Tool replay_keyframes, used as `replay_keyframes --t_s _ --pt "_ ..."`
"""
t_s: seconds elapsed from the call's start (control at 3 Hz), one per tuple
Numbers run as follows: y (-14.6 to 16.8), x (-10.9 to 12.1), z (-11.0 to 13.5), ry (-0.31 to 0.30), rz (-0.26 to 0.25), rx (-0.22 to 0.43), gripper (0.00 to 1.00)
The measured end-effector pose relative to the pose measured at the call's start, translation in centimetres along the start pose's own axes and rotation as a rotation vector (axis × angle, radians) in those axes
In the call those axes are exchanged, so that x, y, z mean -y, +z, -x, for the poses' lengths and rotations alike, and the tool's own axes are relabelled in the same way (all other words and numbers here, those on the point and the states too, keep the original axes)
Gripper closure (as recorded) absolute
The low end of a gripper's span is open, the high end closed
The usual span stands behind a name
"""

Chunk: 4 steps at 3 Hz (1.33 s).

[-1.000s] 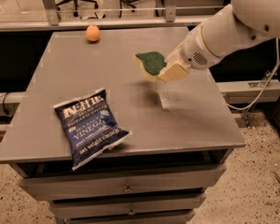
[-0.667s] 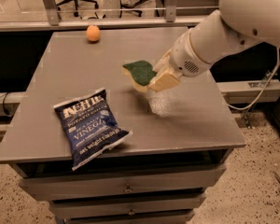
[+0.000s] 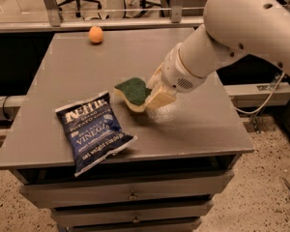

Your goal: Move sponge near blue chip bag

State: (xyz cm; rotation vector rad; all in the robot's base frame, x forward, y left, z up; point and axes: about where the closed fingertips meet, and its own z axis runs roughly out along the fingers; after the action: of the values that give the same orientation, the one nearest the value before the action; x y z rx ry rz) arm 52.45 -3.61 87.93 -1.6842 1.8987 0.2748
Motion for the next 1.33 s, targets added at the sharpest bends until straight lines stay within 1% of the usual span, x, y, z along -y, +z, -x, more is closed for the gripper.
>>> replay_keyframes --t_s 0.33,0.67,1.0,1.33 --pt "0.7 -1.2 0.5 -0.040 0.016 -0.007 0.27" --pt "0.8 -1.8 0.9 -0.056 0.027 -0.002 0.04" --pt "0.4 -1.7 0.8 -0.071 0.025 0.003 0.00" --pt "-1.9 1.2 -1.1 -0.063 -0.031 -0.003 0.00"
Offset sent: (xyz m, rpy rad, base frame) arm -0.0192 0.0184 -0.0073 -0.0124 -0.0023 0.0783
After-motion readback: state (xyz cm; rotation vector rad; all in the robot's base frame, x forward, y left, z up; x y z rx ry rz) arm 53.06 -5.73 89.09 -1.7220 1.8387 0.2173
